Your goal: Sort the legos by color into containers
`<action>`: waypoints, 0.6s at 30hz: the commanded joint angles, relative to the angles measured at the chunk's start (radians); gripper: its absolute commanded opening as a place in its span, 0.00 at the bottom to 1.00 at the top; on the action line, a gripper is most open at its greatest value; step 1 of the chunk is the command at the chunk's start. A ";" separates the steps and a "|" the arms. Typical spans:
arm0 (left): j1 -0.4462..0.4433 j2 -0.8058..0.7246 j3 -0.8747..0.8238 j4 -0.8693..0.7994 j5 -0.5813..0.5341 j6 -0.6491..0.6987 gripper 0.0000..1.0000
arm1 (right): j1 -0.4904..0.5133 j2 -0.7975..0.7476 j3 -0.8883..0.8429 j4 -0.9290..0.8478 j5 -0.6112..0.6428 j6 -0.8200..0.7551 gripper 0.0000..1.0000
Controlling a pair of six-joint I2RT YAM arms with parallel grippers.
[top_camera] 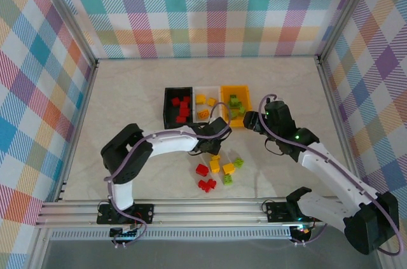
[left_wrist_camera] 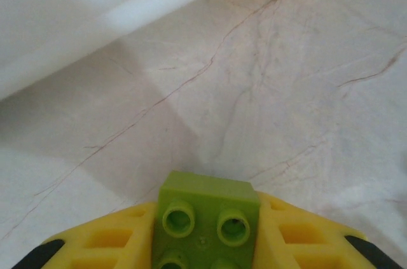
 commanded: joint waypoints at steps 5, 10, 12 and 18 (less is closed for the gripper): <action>0.039 -0.153 0.093 0.011 -0.017 -0.017 0.32 | -0.005 -0.087 -0.076 -0.034 0.044 0.051 0.79; 0.073 0.001 0.340 0.003 0.061 -0.013 0.32 | -0.005 -0.100 -0.112 -0.034 0.020 0.072 0.79; 0.080 0.090 0.469 -0.031 0.076 -0.013 0.32 | -0.005 -0.101 -0.123 -0.036 0.006 0.074 0.79; 0.134 0.290 0.721 -0.092 0.132 -0.066 0.37 | -0.005 -0.106 -0.154 -0.053 -0.031 0.073 0.79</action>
